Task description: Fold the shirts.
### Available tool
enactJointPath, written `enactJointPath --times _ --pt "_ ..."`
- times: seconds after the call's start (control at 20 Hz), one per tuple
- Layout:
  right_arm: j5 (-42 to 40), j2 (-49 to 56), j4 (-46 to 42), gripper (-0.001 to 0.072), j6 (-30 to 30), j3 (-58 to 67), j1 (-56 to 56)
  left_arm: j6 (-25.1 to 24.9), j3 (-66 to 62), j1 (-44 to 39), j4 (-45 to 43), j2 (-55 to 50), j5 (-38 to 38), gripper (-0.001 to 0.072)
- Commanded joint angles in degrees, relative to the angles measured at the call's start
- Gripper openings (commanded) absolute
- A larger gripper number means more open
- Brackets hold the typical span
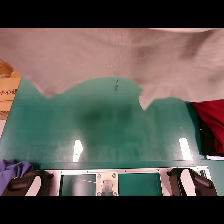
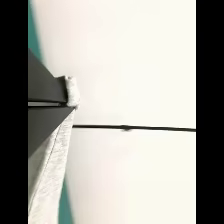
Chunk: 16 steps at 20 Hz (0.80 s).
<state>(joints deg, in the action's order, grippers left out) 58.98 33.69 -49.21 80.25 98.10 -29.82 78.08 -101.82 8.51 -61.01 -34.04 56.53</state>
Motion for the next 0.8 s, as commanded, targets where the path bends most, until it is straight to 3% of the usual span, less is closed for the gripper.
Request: enactJointPath --times 0.0,0.25,0.4,0.55,0.75 --pt "-1.53 -0.76 -5.53 0.0010 2.29 7.76 0.00 -0.61 -7.50 0.04 -4.15 -0.04 0.92 0.0024" --pt "0.02 1.11 -3.10 0.0010 2.23 -2.49 0.00 -0.52 -1.84 0.04 -4.55 -5.64 9.55 0.0024" --pt "-0.11 4.02 5.16 0.0010 -2.75 -16.31 0.11 -0.72 5.29 0.00 -0.72 -12.59 11.63 0.0024" --pt "-3.45 9.86 9.22 0.0010 -8.66 -30.77 1.95 -3.67 13.62 -2.43 2.62 -22.14 10.25 0.0024" --pt "-12.96 23.47 9.20 0.0010 -15.04 -41.75 9.57 -7.13 21.33 -7.85 2.60 -38.45 1.18 0.0024"
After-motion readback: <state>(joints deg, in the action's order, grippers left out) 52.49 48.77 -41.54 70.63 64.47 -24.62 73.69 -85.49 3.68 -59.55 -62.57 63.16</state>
